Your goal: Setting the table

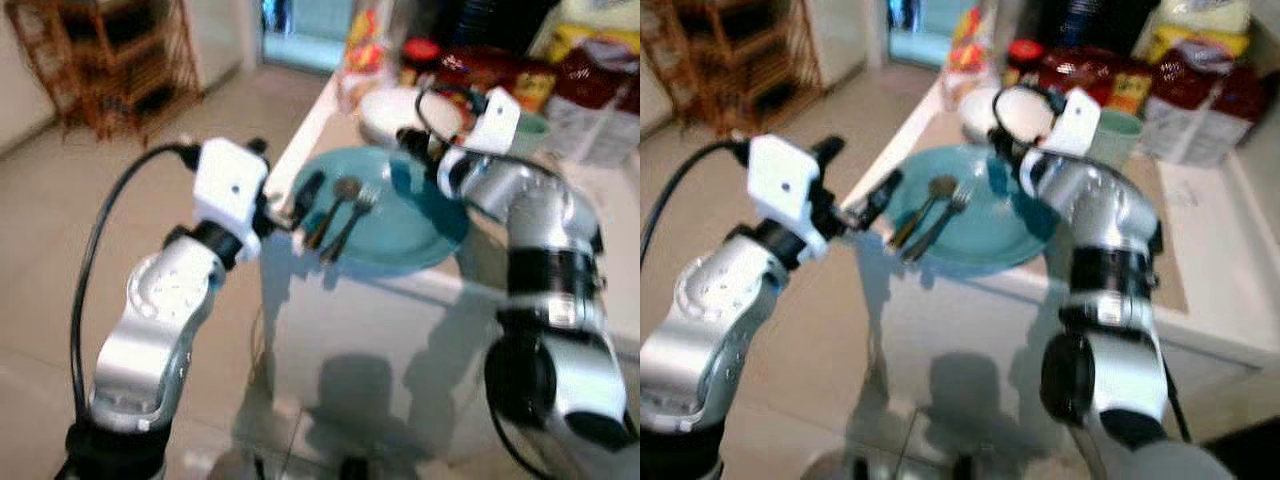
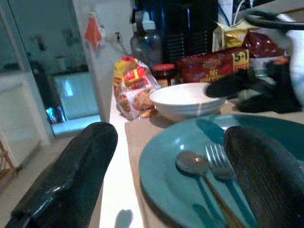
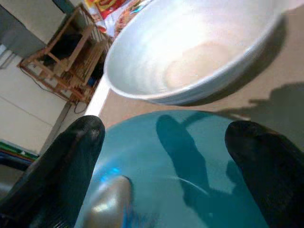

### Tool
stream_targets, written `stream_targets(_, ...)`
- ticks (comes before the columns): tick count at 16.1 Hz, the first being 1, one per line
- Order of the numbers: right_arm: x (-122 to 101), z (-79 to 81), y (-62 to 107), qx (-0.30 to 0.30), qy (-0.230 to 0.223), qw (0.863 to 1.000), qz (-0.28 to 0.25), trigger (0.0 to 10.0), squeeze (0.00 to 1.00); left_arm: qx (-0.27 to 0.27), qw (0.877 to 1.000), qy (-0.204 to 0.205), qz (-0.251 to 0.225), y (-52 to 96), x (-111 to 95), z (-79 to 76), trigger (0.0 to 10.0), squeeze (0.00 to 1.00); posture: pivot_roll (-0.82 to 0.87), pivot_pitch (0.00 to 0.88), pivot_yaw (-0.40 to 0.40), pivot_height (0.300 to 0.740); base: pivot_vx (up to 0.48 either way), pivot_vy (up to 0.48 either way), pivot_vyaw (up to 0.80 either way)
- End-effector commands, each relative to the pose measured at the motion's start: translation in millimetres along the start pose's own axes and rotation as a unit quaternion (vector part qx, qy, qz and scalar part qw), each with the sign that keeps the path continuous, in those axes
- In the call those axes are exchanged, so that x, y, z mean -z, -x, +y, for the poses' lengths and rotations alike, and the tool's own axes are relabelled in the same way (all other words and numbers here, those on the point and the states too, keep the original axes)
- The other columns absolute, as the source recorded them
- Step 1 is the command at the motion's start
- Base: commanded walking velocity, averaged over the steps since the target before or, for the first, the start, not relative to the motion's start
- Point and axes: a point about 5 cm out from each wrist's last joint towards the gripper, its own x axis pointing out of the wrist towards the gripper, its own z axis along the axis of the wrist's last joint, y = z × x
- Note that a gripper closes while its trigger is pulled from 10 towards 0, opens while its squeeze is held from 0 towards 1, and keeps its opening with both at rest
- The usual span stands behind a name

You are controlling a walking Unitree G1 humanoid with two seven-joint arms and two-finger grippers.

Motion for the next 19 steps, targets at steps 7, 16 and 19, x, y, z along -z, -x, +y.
stream_targets(7,-32.8,-9.8,-3.9,0.050,0.011,0.995,-0.091,10.0,0.00,-0.045,0.999,0.013,-0.007,-5.7,-4.4,1.4,10.0,0.00,0.05,0.070,-0.088,0.740,0.000,0.000,0.00)
stream_targets(16,-31.4,-13.8,-21.1,0.084,-0.021,0.992,-0.088,10.0,0.00,-0.006,0.999,-0.002,-0.032,3.1,-20.5,-5.8,10.0,0.00,0.08,0.125,-0.116,0.740,0.000,0.000,0.00)
stream_targets(19,-30.0,-11.7,-23.2,0.088,-0.047,0.991,-0.091,10.0,0.00,0.004,1.000,-0.003,-0.029,7.0,-21.7,-8.0,10.0,0.00,0.10,0.138,-0.122,0.740,0.000,0.000,0.00)
